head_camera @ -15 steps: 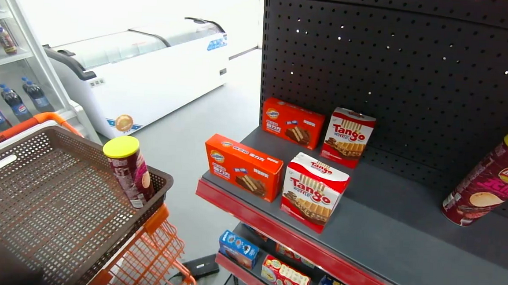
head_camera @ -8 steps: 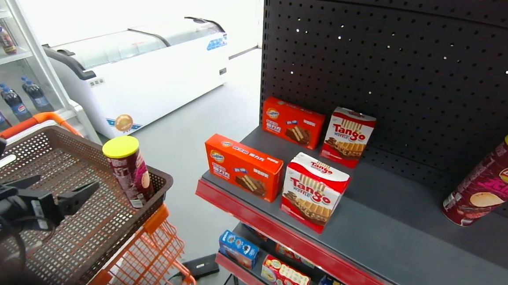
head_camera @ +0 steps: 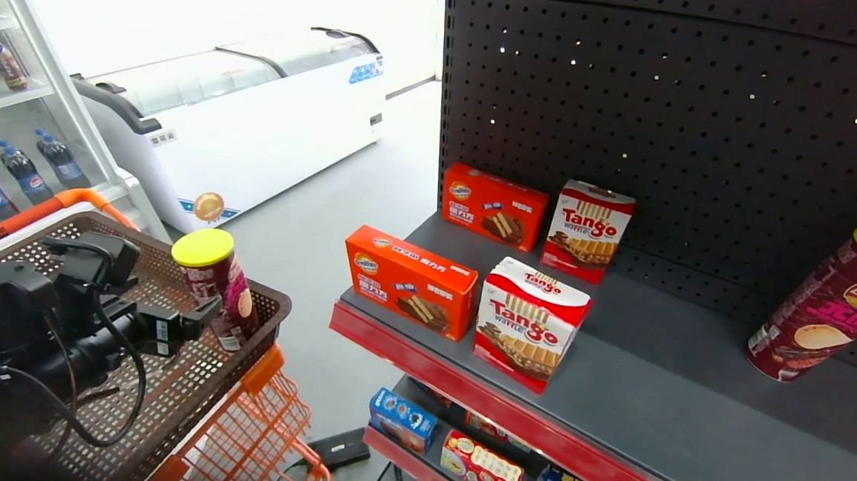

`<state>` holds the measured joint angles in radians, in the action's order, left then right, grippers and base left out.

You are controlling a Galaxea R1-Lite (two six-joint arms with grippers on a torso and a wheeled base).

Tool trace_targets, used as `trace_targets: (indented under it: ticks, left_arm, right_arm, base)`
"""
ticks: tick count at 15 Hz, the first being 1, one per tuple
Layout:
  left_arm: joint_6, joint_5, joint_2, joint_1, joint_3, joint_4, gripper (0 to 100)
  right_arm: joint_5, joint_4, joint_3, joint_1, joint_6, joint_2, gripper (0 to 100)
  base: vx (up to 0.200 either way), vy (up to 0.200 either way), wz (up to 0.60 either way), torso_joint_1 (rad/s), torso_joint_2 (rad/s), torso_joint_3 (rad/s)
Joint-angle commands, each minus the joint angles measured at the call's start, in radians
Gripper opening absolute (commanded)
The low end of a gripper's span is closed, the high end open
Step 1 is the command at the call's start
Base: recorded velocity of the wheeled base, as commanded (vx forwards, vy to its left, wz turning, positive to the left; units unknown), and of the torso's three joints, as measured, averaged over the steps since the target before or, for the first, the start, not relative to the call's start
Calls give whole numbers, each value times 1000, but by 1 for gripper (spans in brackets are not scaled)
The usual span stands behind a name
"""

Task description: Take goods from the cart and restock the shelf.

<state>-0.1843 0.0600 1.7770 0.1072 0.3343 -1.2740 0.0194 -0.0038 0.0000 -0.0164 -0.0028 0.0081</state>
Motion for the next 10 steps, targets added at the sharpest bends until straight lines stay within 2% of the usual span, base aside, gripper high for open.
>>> trace_targets:
  ticks: [1, 6, 10]
  left_arm:
    - [0, 0, 130, 2, 15, -51, 100]
    - [2, 0, 248, 5, 89, -117, 100]
    - [3, 0, 335, 6, 215, -125, 100]
  right_arm:
    - [1, -1, 0, 0, 0, 0, 100]
    - [1, -1, 0, 0, 0, 0, 100]
    - [1, -1, 0, 0, 0, 0, 100]
  base:
    - [0, 0, 0, 0, 0, 0]
    - [0, 0, 0, 0, 0, 0]
    - [0, 0, 0, 0, 0, 0]
